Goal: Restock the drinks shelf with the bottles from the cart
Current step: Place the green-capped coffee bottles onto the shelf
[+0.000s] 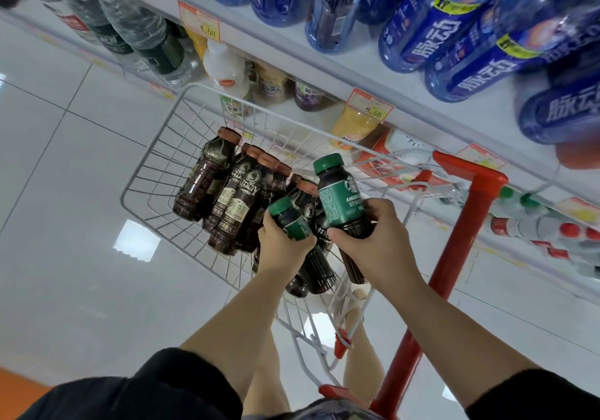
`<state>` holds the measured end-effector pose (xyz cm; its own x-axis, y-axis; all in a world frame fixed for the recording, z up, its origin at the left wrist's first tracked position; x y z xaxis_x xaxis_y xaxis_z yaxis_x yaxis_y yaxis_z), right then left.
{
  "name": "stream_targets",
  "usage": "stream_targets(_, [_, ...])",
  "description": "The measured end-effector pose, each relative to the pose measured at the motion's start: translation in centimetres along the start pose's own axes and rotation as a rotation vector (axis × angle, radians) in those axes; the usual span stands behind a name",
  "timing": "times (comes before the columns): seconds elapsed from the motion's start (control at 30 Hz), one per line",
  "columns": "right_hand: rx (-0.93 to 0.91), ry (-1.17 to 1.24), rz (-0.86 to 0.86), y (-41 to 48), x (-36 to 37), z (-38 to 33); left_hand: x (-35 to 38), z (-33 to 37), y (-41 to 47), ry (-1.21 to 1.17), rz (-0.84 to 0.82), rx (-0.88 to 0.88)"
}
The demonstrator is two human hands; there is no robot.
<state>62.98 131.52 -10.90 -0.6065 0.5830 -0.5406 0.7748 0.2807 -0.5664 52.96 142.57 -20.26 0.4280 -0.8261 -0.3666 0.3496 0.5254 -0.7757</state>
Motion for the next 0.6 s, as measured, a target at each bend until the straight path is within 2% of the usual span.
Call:
stream_targets(0.17, [-0.017,0.012,-0.02,-0.4,-0.9,-0.1,0.4,-0.7,-0.5,-0.075,0.068,-0.105])
stream_targets(0.23, [-0.028,0.017,-0.023,-0.7,-1.5,-0.4,0.4,-0.5,-1.0,-0.1,0.087,-0.092])
stream_targets(0.37, [-0.065,0.048,-0.007,-1.5,-3.4,-2.1,-0.5,2.2,-3.5,-0.125,0.078,0.11])
stream_targets(0.6, [-0.211,0.196,0.102,-5.9,-10.4,-8.8,-6.2,13.1,-13.0,-0.428,0.008,0.469])
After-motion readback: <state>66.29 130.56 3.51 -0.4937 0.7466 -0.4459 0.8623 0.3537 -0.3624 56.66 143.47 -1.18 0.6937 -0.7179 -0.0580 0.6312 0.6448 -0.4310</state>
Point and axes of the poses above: each hand's wrist, its own y-axis towards the middle knuckle, its own x-axis out of the palm, z = x × y, the point moved 3 cm from there along y, towards the middle knuckle, and after that the axes turned 1 degree about z, right-handed, at the moved point
